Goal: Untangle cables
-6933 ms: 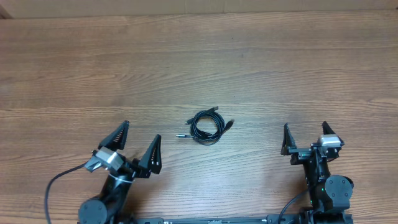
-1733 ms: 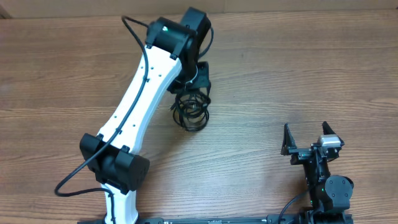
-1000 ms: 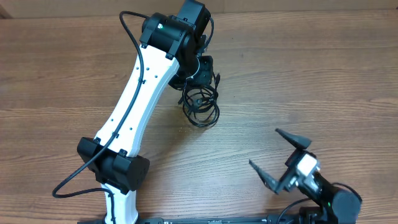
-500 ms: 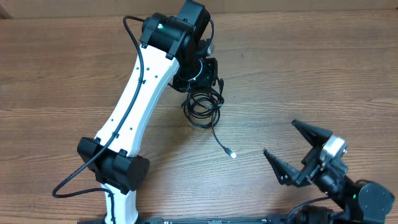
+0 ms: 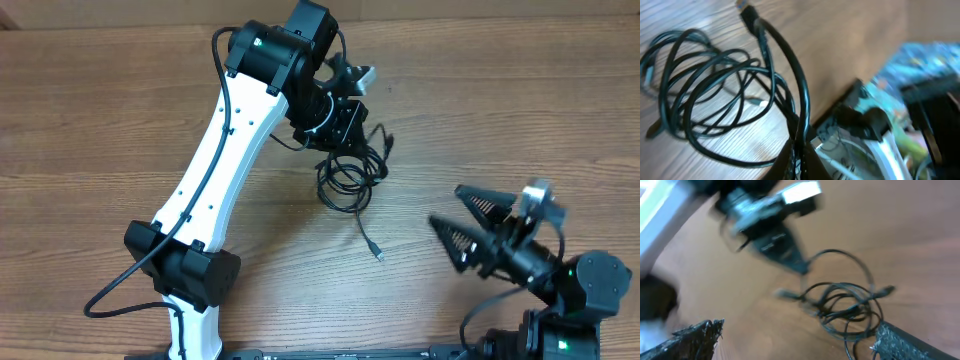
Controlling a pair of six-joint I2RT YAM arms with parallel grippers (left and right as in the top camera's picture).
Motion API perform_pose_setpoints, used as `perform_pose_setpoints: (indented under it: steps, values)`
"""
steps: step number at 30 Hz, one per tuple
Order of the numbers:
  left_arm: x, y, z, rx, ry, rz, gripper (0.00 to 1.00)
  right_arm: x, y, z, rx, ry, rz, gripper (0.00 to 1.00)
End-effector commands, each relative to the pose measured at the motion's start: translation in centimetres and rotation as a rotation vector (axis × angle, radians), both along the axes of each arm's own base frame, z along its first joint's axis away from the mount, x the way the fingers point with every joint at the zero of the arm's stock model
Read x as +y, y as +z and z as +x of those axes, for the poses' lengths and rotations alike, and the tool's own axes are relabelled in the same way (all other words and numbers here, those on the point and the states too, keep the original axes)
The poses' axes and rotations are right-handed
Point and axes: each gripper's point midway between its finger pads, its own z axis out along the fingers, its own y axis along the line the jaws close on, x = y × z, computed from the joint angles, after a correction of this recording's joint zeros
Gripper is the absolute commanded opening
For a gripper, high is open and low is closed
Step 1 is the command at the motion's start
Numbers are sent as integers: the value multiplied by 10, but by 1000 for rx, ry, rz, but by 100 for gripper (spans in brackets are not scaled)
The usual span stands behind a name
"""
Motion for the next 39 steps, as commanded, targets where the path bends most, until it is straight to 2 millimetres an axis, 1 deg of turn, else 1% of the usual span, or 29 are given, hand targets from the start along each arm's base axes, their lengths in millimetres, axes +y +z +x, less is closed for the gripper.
perform_pose_setpoints:
  steps: [1, 3, 6, 8, 10, 16, 19, 22, 23, 24, 26, 28, 30, 31, 32, 33, 34, 36, 39]
  values:
    - [-21, 36, -18, -78, -192, -250, 4, -33, 0, 32, 191, -235, 213, 100]
    - [-24, 41, -21, -87, -218, -288, 4, -35, -3, 39, 233, -246, 250, 100]
    - [-27, 46, -23, -90, -235, -322, 4, -29, -9, 46, 296, -200, 290, 100]
    - [-32, 55, -27, -101, -272, -392, 4, -22, -21, 54, 379, -167, 322, 100]
    - [-34, 61, -29, -110, -289, -436, 4, -17, -29, 59, 421, -152, 332, 100]
    - [-36, 63, -27, -126, -293, -452, 4, 2, -47, 69, 506, -86, 335, 100]
    - [-38, 68, -28, -124, -299, -483, 4, 16, -55, 72, 535, -48, 322, 100]
    - [-41, 76, -29, -122, -307, -530, 4, 28, -73, 76, 610, -41, 319, 100]
    - [-41, 77, -30, -121, -308, -535, 4, 30, -76, 77, 618, -40, 317, 100]
    - [-41, 76, -29, -122, -307, -532, 4, 32, -82, 79, 635, -46, 312, 98]
    - [-40, 72, -28, -128, -303, -508, 4, 30, -91, 84, 651, -74, 301, 89]
    - [-37, 65, -24, -124, -279, -459, 4, 27, -98, 88, 630, -88, 261, 79]
    - [-29, 52, -13, -112, -214, -358, 4, 23, -107, 90, 613, -116, 209, 68]
    - [-22, 43, -5, -91, -151, -286, 4, 18, -114, 92, 623, -155, 184, 63]
    - [-14, 35, 2, -66, -86, -224, 4, 13, -121, 93, 636, -192, 169, 59]
    - [-6, 30, 9, -34, -15, -172, 4, 8, -128, 94, 647, -229, 149, 57]
    - [0, 28, 14, -13, 25, -155, 4, 4, -132, 95, 653, -254, 134, 56]
    - [8, 30, 19, -3, 46, -171, 4, -1, -138, 95, 653, -285, 97, 54]
    - [22, 31, 27, 6, 84, -173, 4, -4, -142, 95, 655, -305, 80, 52]
